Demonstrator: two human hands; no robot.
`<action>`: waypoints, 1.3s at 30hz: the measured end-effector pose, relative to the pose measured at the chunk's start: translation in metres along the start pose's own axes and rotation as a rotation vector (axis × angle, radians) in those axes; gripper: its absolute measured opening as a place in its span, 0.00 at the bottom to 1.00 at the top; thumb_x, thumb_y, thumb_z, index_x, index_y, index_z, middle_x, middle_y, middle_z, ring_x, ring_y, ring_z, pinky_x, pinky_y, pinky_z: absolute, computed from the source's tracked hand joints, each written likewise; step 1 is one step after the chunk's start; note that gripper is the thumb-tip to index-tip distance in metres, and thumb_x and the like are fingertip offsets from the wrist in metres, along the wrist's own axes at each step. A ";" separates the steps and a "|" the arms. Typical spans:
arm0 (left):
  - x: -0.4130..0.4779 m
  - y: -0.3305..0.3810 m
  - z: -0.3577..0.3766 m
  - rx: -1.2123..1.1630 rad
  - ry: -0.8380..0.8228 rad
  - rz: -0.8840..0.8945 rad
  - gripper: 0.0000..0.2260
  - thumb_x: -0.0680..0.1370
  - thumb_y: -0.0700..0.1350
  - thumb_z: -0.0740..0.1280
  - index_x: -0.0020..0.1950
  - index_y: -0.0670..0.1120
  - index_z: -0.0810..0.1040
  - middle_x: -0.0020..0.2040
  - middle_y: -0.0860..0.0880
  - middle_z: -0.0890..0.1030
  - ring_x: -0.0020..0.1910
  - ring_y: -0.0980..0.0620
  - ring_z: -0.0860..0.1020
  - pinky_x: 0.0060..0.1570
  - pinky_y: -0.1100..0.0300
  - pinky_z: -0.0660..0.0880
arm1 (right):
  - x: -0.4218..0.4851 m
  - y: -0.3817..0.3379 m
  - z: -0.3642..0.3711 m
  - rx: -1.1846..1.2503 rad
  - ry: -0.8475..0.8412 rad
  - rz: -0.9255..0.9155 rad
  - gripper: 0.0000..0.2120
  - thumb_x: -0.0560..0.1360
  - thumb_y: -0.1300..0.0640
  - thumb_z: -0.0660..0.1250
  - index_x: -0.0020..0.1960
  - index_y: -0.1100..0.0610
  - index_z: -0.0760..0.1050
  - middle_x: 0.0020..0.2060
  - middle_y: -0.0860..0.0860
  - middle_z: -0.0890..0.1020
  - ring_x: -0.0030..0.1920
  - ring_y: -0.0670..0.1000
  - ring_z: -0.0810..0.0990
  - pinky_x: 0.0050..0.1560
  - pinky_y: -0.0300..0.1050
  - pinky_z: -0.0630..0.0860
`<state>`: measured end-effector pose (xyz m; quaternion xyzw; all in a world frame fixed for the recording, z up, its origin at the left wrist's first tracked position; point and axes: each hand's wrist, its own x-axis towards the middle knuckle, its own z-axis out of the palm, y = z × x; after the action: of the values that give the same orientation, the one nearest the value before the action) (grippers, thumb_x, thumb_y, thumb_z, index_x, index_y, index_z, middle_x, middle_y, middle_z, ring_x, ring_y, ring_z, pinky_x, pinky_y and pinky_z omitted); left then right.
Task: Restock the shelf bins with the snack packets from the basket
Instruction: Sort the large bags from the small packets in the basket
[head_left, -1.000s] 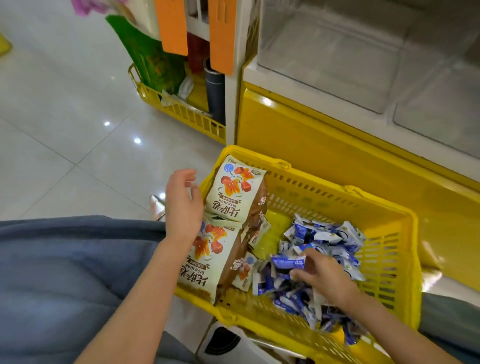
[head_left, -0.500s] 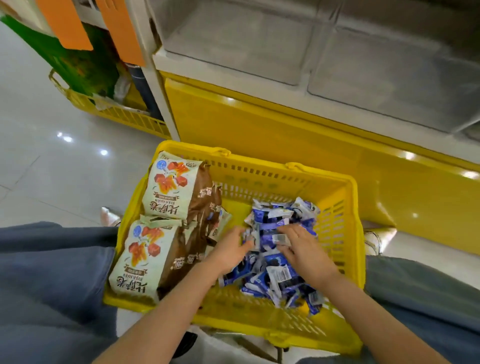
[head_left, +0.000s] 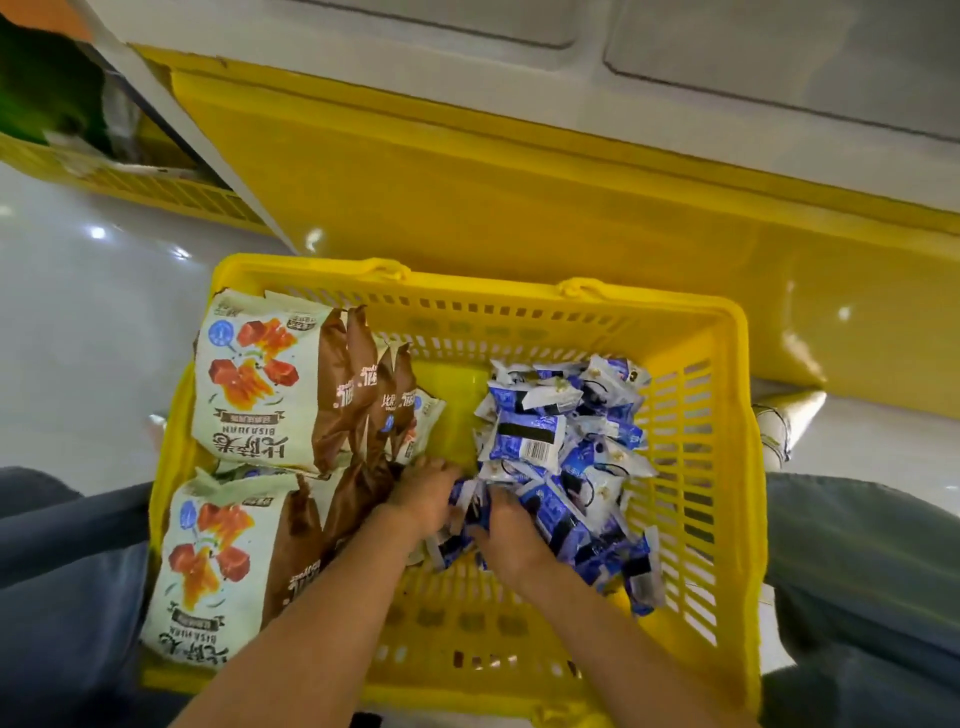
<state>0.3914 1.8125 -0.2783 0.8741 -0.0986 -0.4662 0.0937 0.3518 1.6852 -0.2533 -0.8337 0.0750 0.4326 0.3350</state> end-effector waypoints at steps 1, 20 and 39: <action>0.001 -0.001 0.000 0.015 0.018 -0.005 0.25 0.77 0.47 0.66 0.72 0.48 0.64 0.68 0.43 0.66 0.68 0.42 0.61 0.66 0.54 0.61 | 0.004 -0.001 0.001 0.020 0.025 0.025 0.20 0.78 0.63 0.61 0.69 0.64 0.63 0.66 0.61 0.69 0.66 0.58 0.69 0.61 0.37 0.69; -0.067 0.036 -0.040 -0.975 0.472 0.104 0.13 0.80 0.44 0.60 0.37 0.53 0.63 0.31 0.51 0.65 0.31 0.54 0.63 0.32 0.59 0.59 | -0.041 -0.015 -0.074 0.170 0.156 -0.148 0.04 0.78 0.55 0.61 0.51 0.51 0.67 0.40 0.46 0.73 0.33 0.43 0.71 0.28 0.30 0.67; -0.116 0.029 -0.052 -1.933 0.363 -0.060 0.13 0.76 0.39 0.66 0.60 0.43 0.73 0.51 0.45 0.82 0.48 0.50 0.81 0.47 0.56 0.78 | -0.040 -0.002 -0.032 -0.136 -0.001 -0.403 0.15 0.79 0.62 0.59 0.62 0.47 0.69 0.48 0.44 0.73 0.42 0.41 0.75 0.42 0.38 0.71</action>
<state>0.3688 1.8186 -0.1497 0.4816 0.3632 -0.2071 0.7702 0.3494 1.6604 -0.2090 -0.8524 -0.1224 0.3612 0.3578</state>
